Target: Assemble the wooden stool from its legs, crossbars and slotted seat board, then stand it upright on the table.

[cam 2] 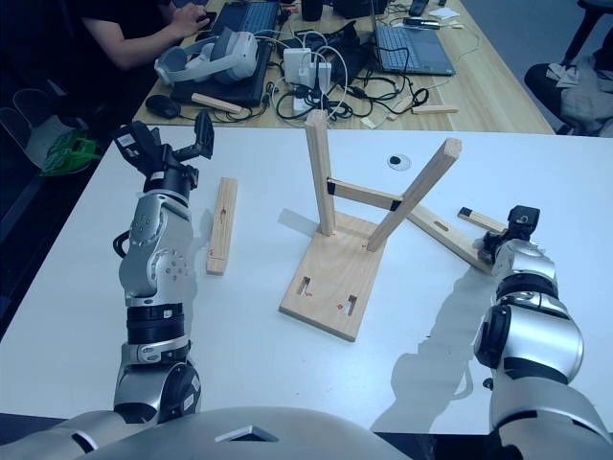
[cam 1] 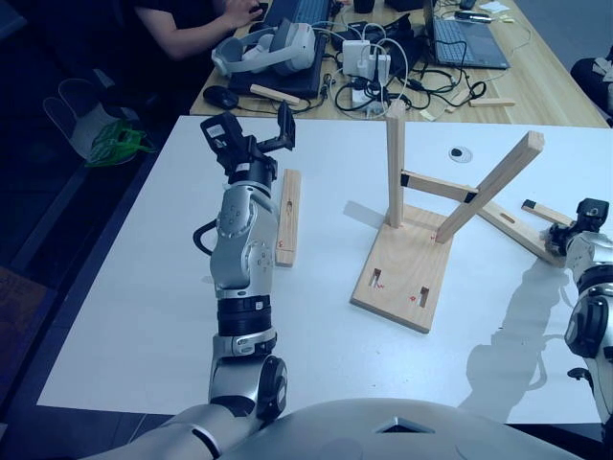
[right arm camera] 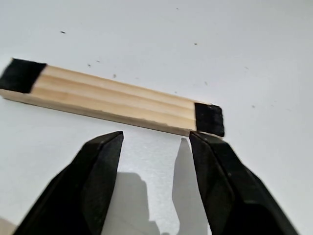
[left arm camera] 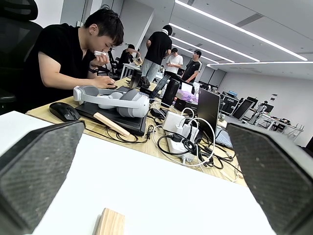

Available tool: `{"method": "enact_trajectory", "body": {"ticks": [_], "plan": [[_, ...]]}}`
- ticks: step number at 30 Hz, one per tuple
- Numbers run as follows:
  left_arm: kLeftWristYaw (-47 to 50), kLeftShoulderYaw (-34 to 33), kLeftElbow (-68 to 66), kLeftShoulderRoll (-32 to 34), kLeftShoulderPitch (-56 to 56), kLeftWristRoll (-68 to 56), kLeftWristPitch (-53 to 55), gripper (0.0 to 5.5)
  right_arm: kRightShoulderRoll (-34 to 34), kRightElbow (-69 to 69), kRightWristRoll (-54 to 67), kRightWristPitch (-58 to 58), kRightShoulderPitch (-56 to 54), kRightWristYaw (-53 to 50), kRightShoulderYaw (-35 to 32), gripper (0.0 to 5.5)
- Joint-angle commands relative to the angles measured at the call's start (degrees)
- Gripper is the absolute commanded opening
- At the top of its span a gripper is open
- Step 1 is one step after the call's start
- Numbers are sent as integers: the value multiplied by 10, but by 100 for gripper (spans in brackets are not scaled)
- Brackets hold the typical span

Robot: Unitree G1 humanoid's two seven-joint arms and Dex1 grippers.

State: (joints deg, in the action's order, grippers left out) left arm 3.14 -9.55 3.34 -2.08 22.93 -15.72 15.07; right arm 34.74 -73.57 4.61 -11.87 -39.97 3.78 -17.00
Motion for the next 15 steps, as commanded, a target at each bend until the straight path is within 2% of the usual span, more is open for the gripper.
{"method": "enact_trajectory", "body": {"ticks": [1, 9, 15], "plan": [[0, 0, 3, 7, 8, 2, 8, 540, -3, 3, 5, 24, -23, 2, -5, 253], [-7, 5, 6, 17, 10, 4, 14, 540, -9, -14, -20, 49, -52, -18, 15, 253], [-15, 9, 9, 28, 13, 3, 25, 540, -17, -30, -25, 15, -43, -41, 15, 253]]}}
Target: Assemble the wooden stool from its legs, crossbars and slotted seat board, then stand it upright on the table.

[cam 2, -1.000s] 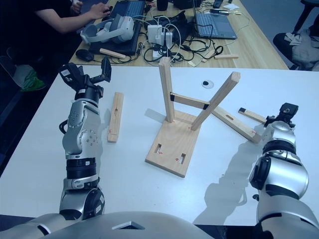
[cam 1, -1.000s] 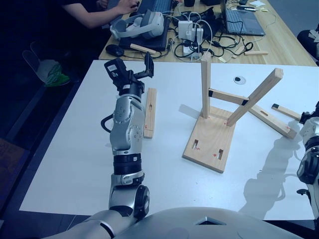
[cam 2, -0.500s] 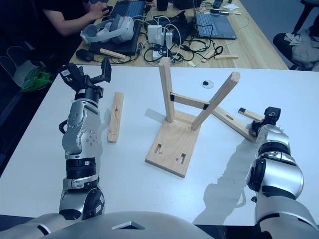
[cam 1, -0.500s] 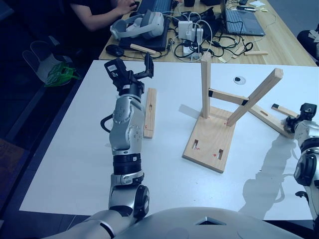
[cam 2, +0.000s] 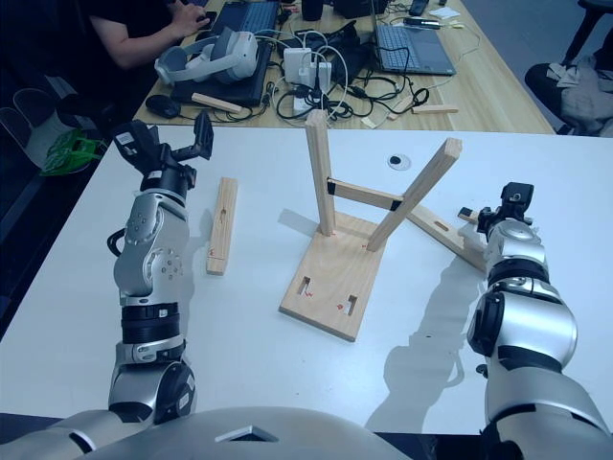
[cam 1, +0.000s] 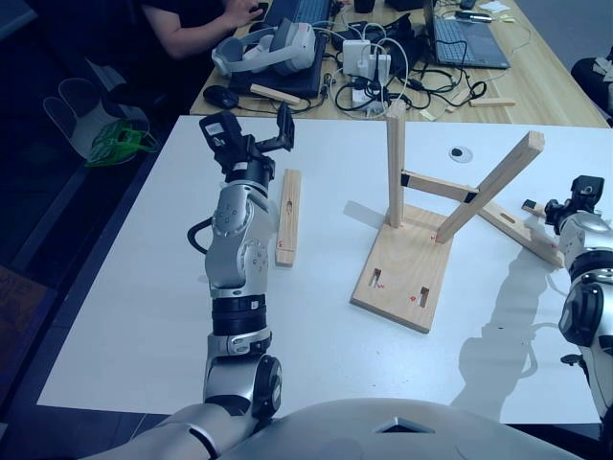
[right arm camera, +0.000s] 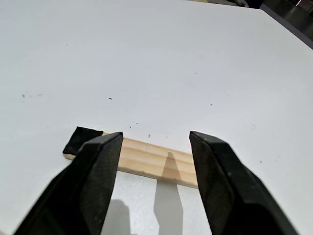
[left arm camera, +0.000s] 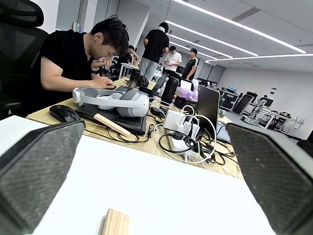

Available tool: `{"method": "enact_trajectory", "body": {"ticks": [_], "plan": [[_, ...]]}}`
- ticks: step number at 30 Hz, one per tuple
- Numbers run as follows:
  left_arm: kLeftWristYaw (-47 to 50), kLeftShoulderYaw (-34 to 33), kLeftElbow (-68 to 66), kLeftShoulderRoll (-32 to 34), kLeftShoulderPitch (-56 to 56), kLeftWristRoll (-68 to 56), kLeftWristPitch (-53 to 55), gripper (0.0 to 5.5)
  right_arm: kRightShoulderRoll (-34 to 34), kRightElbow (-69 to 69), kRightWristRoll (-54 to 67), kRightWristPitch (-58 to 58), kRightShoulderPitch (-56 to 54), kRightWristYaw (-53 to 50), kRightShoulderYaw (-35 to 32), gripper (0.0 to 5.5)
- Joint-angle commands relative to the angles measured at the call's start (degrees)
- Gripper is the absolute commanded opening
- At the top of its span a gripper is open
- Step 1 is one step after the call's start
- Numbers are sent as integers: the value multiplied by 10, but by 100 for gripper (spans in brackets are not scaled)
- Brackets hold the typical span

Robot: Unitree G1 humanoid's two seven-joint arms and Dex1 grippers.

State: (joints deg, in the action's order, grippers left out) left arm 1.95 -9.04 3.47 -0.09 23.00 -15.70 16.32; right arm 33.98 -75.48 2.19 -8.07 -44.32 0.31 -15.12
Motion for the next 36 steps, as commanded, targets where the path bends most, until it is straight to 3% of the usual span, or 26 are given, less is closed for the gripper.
{"method": "enact_trajectory", "body": {"ticks": [1, 12, 18, 31, 36], "plan": [[-4, 4, 8, 9, 13, 3, 15, 540, -12, -12, 0, -29, 3, -5, -5, 253], [-2, 2, 5, 9, 14, 4, 19, 540, -17, -11, -7, -62, 10, 88, 7, 253], [4, 1, 6, 3, 12, 3, 16, 540, -5, -9, -15, -42, 13, 54, 8, 253], [11, -1, 8, -4, 12, -1, 15, 540, 44, -11, -19, -41, 53, -127, -19, 253], [10, -1, 12, -3, 10, -1, 19, 540, 46, -9, -17, -26, 56, -142, -29, 253]]}}
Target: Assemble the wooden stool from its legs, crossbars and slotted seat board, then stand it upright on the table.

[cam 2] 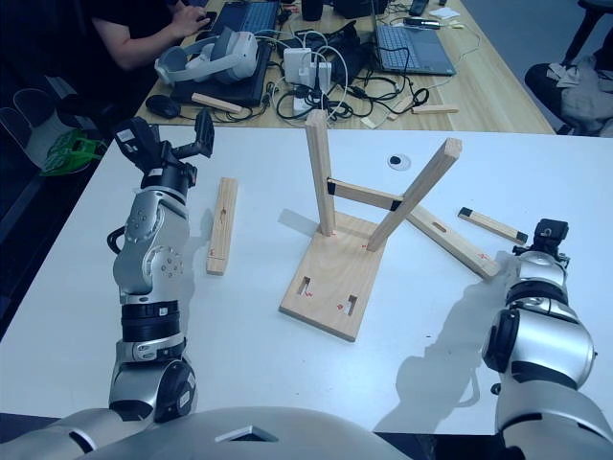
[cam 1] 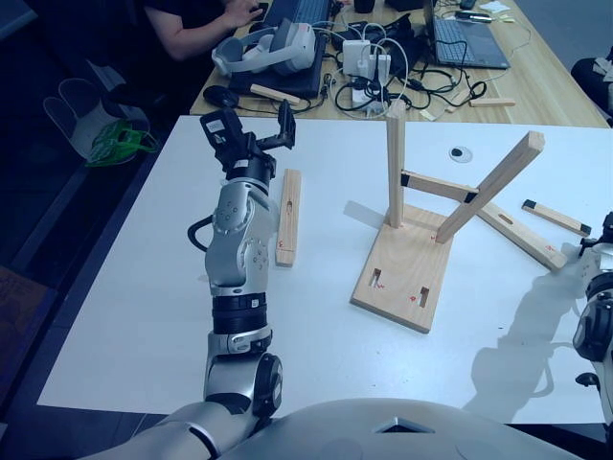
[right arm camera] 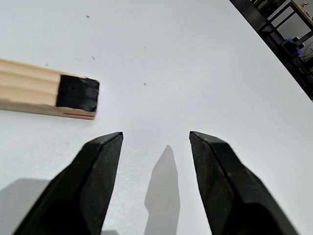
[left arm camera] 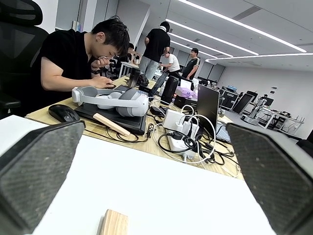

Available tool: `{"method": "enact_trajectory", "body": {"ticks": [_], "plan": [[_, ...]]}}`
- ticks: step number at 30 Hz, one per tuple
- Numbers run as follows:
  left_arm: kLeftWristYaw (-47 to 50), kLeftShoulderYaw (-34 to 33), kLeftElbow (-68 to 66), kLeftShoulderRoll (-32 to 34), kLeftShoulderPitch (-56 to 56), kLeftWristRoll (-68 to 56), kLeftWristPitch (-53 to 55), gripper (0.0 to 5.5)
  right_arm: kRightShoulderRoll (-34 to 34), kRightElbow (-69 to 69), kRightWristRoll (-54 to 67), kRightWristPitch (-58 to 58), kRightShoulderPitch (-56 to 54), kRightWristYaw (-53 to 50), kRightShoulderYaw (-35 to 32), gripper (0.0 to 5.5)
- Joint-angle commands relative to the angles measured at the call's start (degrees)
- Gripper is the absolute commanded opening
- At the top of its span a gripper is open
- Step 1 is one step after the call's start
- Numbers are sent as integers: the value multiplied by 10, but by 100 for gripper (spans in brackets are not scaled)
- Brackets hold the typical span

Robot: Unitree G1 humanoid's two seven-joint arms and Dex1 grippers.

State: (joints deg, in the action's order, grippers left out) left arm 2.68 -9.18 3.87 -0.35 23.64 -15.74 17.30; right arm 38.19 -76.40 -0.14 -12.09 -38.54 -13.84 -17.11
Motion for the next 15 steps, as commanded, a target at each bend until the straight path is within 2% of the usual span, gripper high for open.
{"method": "enact_trajectory", "body": {"ticks": [1, 8, 15], "plan": [[3, 0, 8, -1, 3, -1, 10, 540, 0, 0, 10, 19, -5, 21, -11, 253], [3, -2, -2, -1, 9, 0, 5, 540, -45, -1, 19, 11, -41, 168, -2, 253], [2, -1, -3, -3, 8, 0, 3, 540, -64, -1, 26, 24, -56, 221, -6, 253]]}}
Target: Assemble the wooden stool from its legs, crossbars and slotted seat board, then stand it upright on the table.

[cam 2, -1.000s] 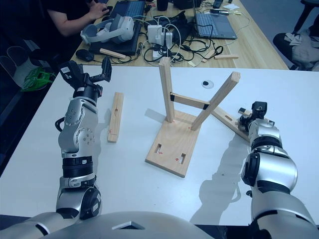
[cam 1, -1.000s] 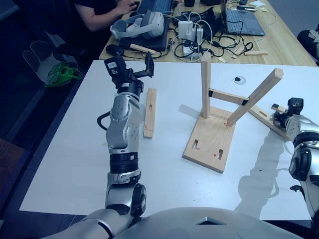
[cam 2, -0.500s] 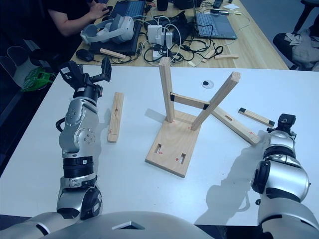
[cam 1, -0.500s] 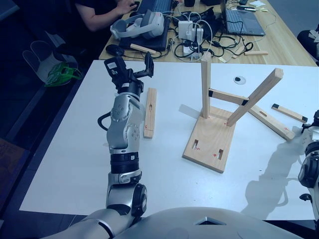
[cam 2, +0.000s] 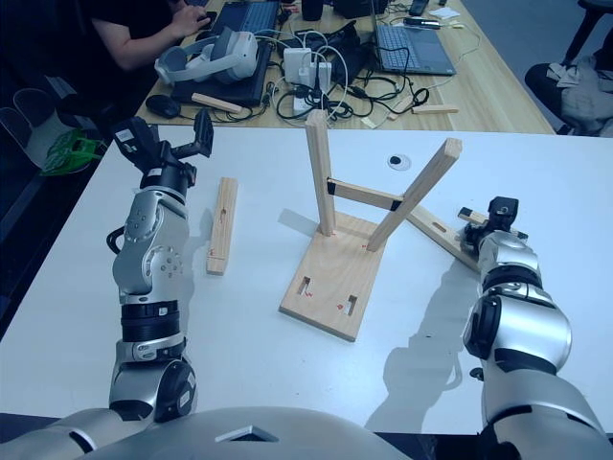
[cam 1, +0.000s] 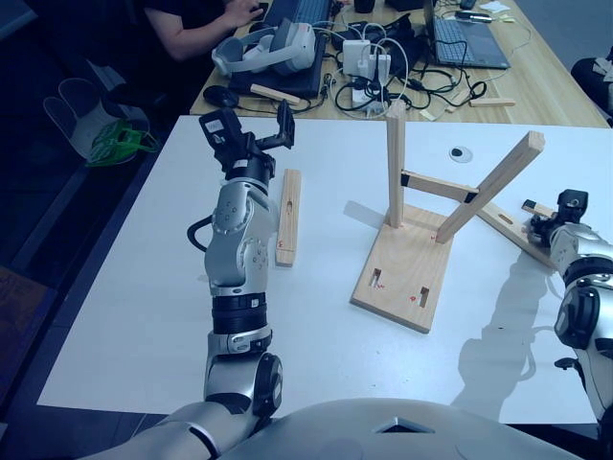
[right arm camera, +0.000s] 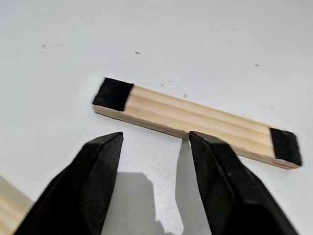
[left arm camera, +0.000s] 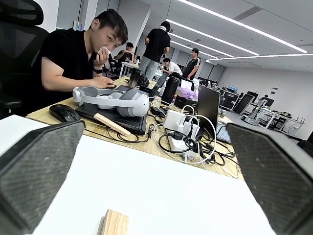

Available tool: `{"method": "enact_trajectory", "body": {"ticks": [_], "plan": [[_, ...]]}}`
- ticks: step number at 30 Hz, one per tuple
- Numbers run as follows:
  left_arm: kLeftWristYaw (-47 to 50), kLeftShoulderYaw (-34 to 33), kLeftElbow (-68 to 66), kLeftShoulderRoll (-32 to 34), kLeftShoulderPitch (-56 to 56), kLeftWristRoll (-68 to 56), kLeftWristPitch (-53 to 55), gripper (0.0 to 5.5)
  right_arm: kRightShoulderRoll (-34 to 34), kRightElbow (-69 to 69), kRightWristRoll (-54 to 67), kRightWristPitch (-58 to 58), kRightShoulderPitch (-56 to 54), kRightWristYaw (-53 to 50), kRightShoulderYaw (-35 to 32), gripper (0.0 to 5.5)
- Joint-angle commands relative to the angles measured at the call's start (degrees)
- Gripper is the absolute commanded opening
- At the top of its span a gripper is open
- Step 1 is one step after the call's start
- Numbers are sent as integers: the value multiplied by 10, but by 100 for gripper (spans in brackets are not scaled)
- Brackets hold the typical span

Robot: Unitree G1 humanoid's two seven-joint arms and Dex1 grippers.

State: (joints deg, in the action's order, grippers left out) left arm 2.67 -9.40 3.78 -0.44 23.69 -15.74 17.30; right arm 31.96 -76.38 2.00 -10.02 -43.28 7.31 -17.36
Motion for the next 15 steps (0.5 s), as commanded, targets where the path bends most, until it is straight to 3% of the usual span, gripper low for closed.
{"method": "enact_trajectory", "body": {"ticks": [1, 6, 15], "plan": [[2, 1, -2, -2, 7, 0, 4, 540, -1, -1, 4, 4, -8, 14, -2, 253], [2, 1, 0, -2, 5, 0, 4, 540, 7, -3, -2, 7, -5, -10, -2, 253], [3, 0, -3, -4, 7, 0, 3, 540, 35, -8, 3, -3, 37, -159, -30, 253]]}}
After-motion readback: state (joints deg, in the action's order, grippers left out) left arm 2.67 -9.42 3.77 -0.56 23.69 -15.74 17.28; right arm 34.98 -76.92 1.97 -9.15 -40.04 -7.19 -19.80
